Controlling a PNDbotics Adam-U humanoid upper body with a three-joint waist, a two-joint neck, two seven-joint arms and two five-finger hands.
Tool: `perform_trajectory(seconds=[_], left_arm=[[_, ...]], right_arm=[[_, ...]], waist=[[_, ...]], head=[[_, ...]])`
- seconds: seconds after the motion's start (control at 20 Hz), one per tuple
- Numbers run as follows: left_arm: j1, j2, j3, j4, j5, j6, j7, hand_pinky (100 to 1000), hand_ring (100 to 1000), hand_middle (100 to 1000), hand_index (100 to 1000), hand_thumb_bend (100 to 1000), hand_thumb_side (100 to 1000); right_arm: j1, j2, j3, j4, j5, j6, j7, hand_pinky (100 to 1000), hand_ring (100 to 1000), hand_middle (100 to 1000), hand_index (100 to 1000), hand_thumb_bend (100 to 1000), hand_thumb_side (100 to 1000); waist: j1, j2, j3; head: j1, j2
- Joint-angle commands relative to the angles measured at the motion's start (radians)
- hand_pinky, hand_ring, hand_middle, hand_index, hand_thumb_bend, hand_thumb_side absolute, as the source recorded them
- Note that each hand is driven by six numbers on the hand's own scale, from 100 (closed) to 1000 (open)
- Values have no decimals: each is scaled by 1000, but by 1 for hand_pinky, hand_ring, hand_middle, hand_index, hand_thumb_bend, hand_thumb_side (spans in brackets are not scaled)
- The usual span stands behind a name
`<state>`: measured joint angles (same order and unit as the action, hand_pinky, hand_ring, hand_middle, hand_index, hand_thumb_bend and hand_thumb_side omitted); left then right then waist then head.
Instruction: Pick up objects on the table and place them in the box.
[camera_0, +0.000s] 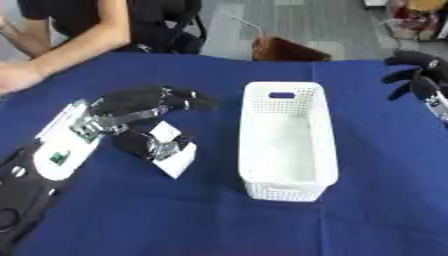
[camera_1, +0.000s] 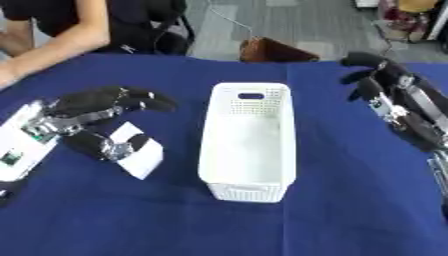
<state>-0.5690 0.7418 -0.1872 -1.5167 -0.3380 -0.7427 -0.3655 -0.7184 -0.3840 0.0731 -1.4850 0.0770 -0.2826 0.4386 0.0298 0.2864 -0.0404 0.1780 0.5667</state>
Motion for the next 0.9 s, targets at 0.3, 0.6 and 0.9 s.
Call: perform_trajectory(seconds=[0.3,0.6,0.9], left_arm=[[32,-8,-3,-47,-12,-113,-132,720,837,872,966,100,814],[44,-26,6,-35,-55,-116,-129,710,828,871,965,100,759],[46,-32,16,-21,-108,-121,-98,673,788,837,937,100,572]], right_arm=[[-19,-15,-11,-17,-6,-2,-3,618,769,856,946,154,820],[-22,-12,-11,-18,-8,-2,-2,619,769,856,946,151,820],[-25,-12,-12,-19,-9,-2,-2,619,769,856,946,149,821]], waist=[[-4,-12,6],[-11,-7,3],[-14,-2,-2]], head=[[6,-3],[9,-6],[13,-9]])
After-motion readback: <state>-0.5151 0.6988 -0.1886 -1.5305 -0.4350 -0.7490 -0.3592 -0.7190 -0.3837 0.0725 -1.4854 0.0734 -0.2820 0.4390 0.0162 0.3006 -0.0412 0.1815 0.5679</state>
